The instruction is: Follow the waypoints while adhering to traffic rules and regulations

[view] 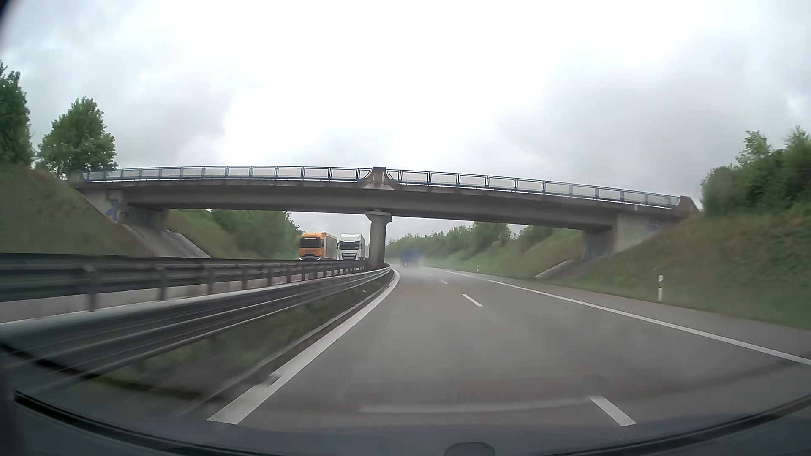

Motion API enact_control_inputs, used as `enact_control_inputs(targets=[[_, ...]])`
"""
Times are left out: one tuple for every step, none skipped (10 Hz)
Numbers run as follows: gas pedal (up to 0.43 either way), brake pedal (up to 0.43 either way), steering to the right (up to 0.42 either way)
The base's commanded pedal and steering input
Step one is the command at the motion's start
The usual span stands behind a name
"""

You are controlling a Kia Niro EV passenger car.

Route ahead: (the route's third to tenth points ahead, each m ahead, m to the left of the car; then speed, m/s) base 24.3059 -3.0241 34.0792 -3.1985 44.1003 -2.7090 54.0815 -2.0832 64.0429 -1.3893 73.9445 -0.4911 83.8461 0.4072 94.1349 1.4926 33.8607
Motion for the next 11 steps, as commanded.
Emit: enact_control_inputs(targets=[[0.461,0.0,-0.01],[0.461,0.0,-0.01],[0.461,0.0,-0.01],[0.441,0.0,-0.01],[0.441,0.0,-0.01],[0.429,0.0,-0.01],[0.421,0.0,-0.01],[0.409,0.0,-0.01],[0.409,0.0,-0.01],[0.409,0.0,-0.01],[0.398,0.0,-0.01]])
